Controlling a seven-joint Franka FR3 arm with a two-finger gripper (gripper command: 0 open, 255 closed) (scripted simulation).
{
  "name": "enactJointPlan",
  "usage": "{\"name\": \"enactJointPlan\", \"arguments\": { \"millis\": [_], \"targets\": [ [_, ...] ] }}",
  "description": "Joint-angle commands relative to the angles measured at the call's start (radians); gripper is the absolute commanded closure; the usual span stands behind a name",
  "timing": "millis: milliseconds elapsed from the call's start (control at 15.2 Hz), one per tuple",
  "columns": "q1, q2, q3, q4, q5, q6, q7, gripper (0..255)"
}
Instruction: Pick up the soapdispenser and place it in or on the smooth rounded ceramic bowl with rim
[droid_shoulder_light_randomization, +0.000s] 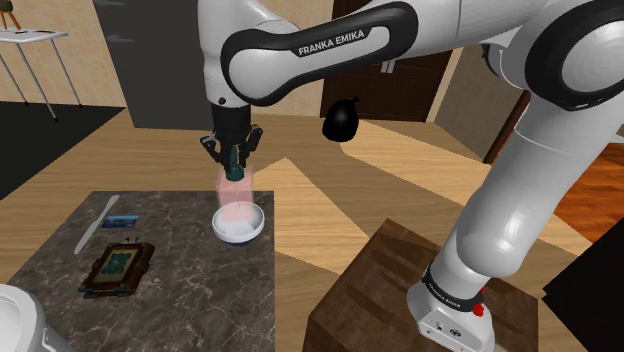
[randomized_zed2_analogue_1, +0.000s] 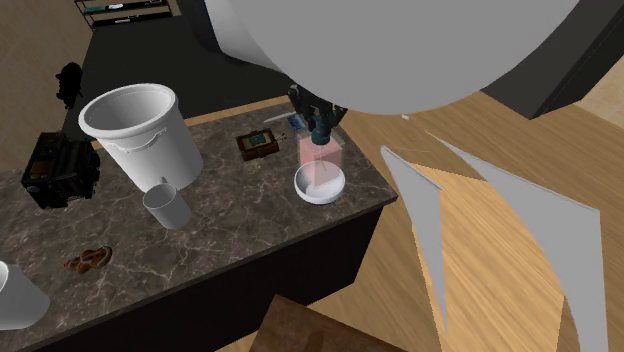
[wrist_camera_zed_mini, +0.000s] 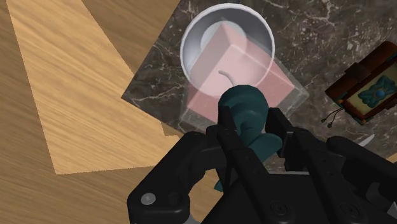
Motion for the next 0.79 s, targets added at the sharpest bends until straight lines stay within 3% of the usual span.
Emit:
{"name": "enactJointPlan", "arguments": {
  "millis": [0, 594, 660, 726],
  "targets": [
    [0.000, 0.006, 0.000, -0.021, -0.004, 0.027, 0.004, 255],
    [0.000, 0.012, 0.000, -0.038, -0.008, 0.049, 0.008, 255],
    [0.001, 0.012, 0.000, -0.038, -0.008, 0.049, 0.008, 0],
    [0.000, 0.012, 0.000, -0.038, -0.008, 0.049, 0.008, 0]
  ]
}}
